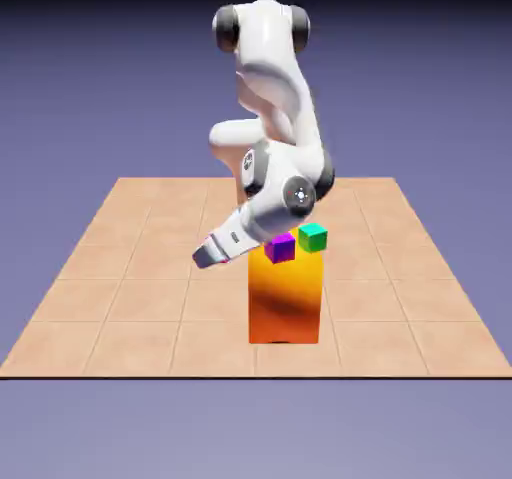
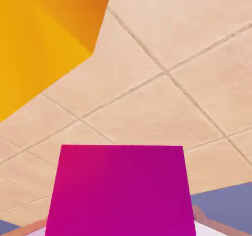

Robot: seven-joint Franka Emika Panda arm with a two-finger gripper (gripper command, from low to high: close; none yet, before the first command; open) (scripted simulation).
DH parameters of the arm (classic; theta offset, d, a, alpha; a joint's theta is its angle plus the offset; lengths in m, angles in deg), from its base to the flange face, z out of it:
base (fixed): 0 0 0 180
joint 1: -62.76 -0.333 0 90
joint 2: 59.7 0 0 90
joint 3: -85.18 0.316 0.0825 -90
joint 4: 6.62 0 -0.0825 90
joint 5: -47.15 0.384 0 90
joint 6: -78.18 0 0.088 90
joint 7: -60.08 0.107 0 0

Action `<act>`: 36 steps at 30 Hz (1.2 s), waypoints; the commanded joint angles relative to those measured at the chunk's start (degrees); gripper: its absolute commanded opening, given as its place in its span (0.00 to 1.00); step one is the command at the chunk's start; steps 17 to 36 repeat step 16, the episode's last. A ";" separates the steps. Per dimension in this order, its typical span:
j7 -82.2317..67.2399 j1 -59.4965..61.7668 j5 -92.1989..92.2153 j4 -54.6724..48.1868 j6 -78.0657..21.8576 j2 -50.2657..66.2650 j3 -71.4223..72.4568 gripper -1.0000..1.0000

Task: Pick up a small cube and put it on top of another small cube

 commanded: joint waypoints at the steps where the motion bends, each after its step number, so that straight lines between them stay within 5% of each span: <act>1: 0.86 0.04 0.43 0.08 -1.94 -1.56 2.08 0.00; 5: 5.27 -3.44 2.09 0.96 -8.99 -7.64 10.30 0.00; 12: 8.14 -3.70 0.20 11.90 0.18 -9.78 9.24 0.00; 13: 8.14 -3.70 0.20 11.90 0.18 -9.78 9.24 1.00; 36: 7.66 -4.28 0.81 7.76 -3.39 -9.04 9.96 1.00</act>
